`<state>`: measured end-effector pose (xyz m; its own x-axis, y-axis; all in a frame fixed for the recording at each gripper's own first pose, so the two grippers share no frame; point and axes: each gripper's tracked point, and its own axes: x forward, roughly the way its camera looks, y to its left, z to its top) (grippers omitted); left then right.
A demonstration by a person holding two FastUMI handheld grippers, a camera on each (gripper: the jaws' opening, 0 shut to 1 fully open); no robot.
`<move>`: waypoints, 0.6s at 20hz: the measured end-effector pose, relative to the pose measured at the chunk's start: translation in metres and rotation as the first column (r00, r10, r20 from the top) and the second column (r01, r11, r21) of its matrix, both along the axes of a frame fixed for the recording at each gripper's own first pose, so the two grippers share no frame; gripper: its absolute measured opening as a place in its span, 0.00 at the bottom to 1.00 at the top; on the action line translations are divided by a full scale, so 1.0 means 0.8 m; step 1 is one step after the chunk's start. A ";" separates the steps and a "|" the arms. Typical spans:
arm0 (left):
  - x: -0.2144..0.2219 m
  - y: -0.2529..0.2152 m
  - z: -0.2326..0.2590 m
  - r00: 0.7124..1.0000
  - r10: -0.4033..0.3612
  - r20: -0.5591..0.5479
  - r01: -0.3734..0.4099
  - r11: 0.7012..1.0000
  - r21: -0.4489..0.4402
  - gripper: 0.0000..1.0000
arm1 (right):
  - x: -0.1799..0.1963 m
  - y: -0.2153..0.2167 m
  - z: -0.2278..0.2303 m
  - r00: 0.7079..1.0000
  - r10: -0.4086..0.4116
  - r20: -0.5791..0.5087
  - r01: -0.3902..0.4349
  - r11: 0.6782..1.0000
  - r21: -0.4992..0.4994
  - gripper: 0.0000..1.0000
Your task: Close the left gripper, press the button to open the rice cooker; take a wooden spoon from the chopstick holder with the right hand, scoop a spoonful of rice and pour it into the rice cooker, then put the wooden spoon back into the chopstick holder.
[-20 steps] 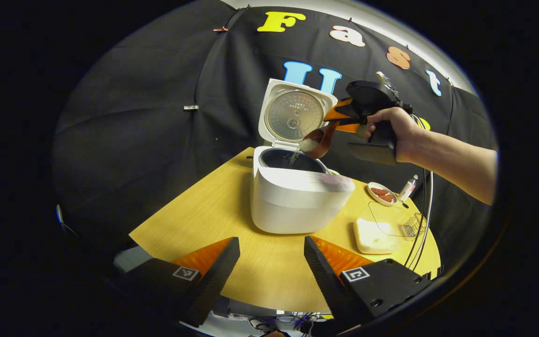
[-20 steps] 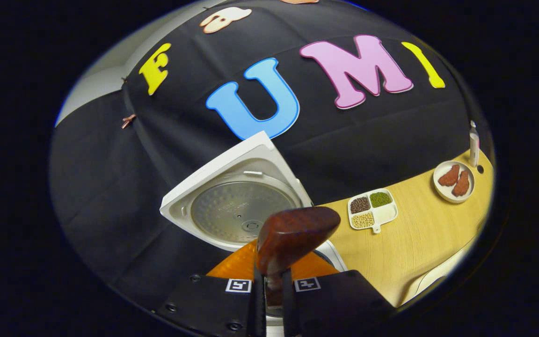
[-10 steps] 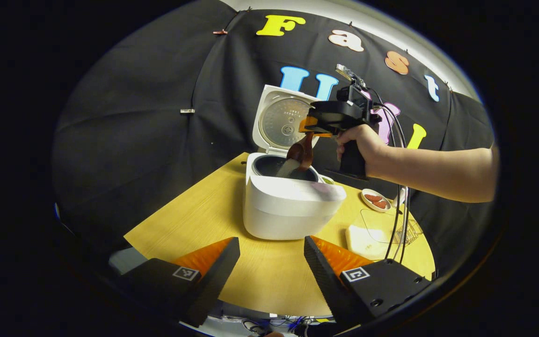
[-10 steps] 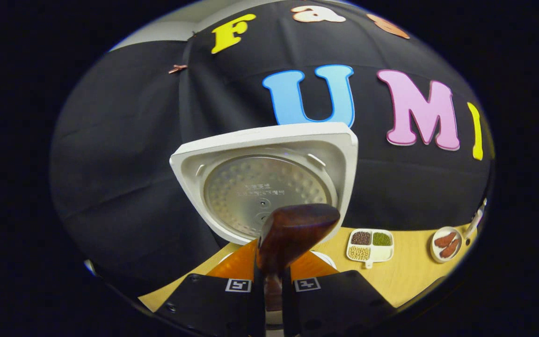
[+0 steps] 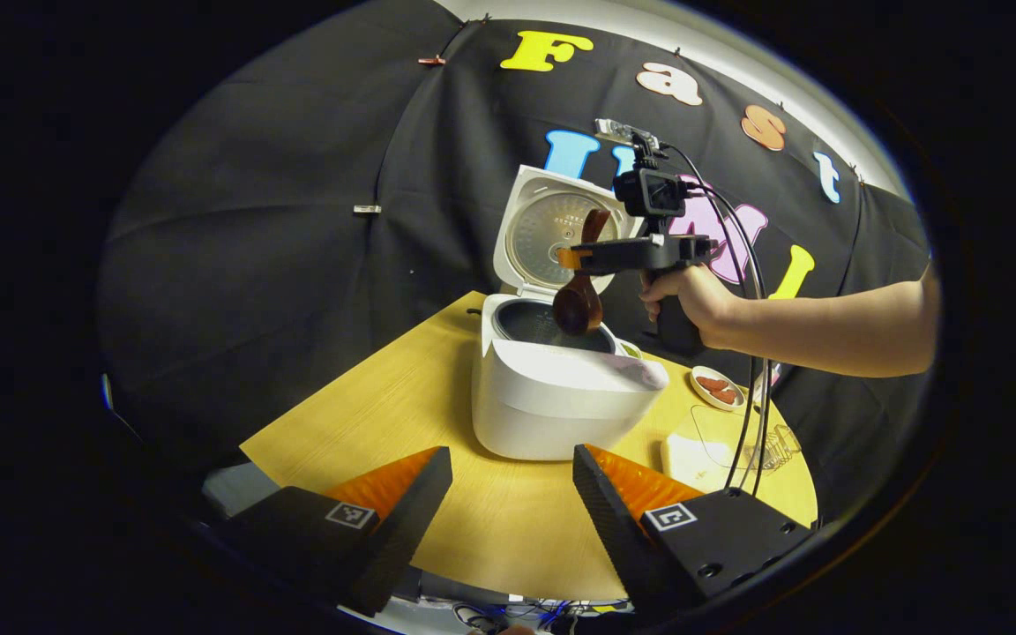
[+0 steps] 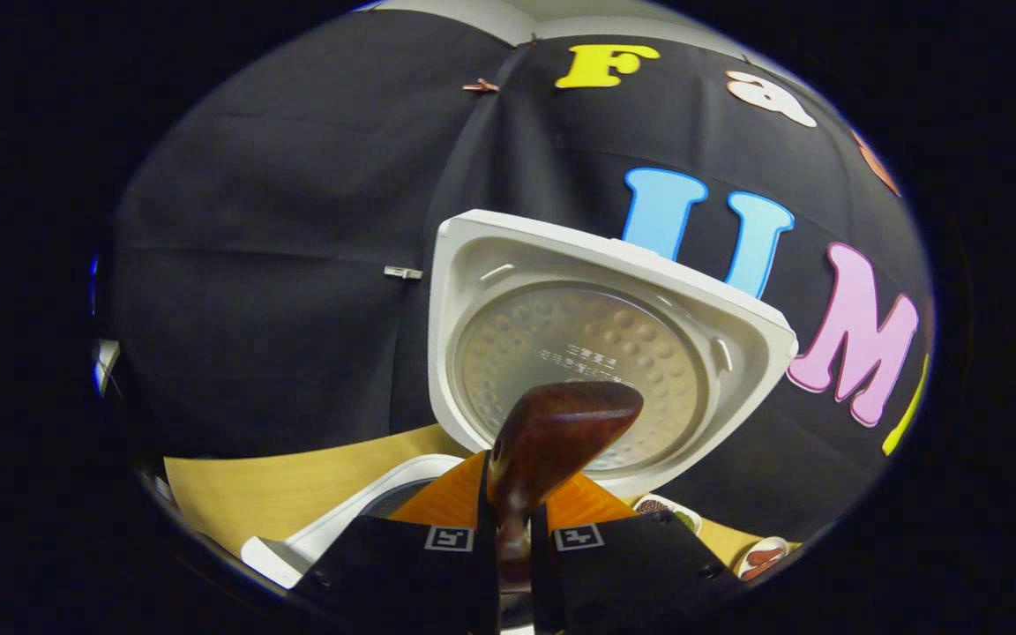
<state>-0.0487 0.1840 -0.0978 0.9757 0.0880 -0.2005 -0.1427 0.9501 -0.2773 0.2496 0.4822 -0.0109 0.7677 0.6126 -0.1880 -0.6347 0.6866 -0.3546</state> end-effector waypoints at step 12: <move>-0.009 -0.001 -0.003 1.000 0.017 -0.002 -0.017 1.000 0.008 0.95 | -0.007 -0.007 0.009 0.995 0.055 0.082 -0.047 0.994 -0.097 0.14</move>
